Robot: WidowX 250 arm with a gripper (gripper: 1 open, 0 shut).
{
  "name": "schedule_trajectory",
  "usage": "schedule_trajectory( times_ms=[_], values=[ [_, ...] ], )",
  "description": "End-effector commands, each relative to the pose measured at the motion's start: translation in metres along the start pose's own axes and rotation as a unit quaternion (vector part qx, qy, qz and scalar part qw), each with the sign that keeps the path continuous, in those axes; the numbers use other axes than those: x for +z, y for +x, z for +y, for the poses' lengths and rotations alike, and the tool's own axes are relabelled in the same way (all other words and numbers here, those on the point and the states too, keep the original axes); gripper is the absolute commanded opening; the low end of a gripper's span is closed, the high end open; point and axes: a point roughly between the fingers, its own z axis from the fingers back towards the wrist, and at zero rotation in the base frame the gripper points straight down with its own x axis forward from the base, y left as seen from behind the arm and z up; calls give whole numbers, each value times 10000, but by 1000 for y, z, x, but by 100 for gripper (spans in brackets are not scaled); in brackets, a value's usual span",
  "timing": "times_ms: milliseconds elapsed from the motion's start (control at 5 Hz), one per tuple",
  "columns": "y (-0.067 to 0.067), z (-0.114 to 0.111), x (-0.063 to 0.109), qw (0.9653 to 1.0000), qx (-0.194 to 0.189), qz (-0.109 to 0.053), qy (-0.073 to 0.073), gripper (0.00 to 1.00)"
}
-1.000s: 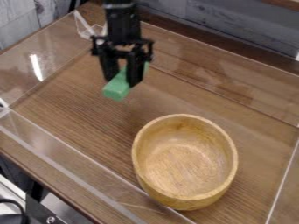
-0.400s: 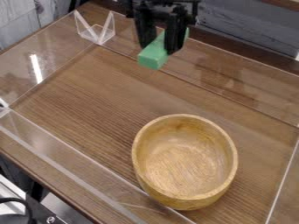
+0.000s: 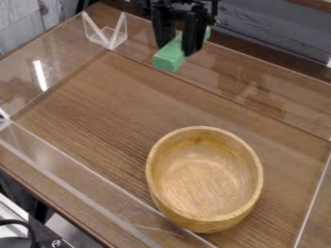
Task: Put the green block in the brown bowl
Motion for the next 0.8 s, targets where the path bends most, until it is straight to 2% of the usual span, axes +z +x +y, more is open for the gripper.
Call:
schedule_trajectory(
  times_ms=[0, 400, 600],
  values=[
    [7, 8, 20, 9992, -118, -368, 121, 0],
    [-51, -62, 13, 9982, -508, -305, 116, 0],
    [-77, -109, 0, 9971, -701, -272, 125, 0]
  ],
)
